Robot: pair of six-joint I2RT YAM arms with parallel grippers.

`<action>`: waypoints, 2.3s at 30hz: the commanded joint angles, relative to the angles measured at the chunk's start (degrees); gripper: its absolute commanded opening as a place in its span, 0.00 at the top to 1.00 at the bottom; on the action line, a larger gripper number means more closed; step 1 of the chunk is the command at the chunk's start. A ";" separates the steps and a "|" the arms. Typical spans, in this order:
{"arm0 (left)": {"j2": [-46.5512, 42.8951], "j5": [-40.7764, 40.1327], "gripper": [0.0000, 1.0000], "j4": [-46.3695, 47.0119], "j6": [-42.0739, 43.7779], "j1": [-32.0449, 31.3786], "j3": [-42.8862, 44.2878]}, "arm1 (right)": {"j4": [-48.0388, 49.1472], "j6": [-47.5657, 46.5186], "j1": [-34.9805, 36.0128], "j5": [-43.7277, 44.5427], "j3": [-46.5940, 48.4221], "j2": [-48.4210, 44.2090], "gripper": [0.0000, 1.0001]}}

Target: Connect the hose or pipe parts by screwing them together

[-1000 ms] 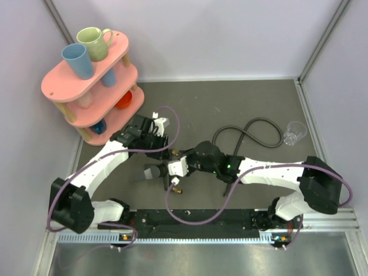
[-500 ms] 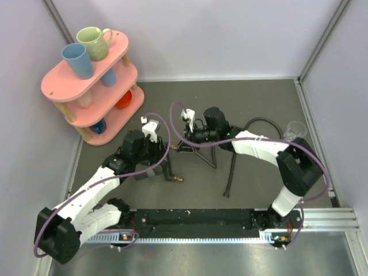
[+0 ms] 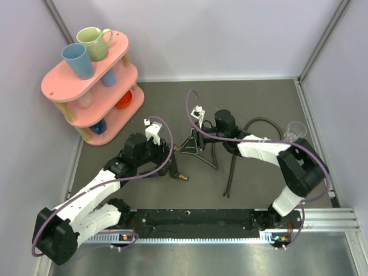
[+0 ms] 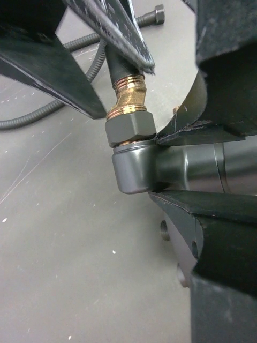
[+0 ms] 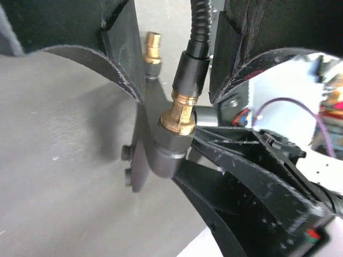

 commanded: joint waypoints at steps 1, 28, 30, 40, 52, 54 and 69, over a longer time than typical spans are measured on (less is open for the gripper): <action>2.94 5.28 1.00 1.42 -1.70 -0.26 7.44 | -9.78 -15.29 -0.23 11.77 -0.63 -10.16 0.49; 21.49 20.41 1.00 -20.56 -1.70 4.05 23.27 | -10.15 -90.19 25.61 53.46 -12.94 -19.94 0.46; 21.66 21.02 1.00 -20.92 -1.53 4.05 23.44 | -9.89 -91.25 25.61 54.16 -12.59 -18.53 0.49; 18.00 25.85 1.00 -11.10 -4.94 4.05 19.42 | -11.18 -76.52 22.55 46.72 -6.62 -14.22 1.00; 3.92 13.55 1.00 16.40 -10.75 2.64 0.18 | -18.88 -25.67 6.63 12.35 9.21 -2.80 1.00; 3.12 11.37 1.00 16.70 -10.67 2.64 -0.11 | -12.81 -21.57 5.75 9.88 7.81 -0.69 1.00; 10.50 4.85 1.00 10.13 -7.85 2.20 5.59 | -7.06 -17.57 3.64 15.13 2.10 -2.17 0.61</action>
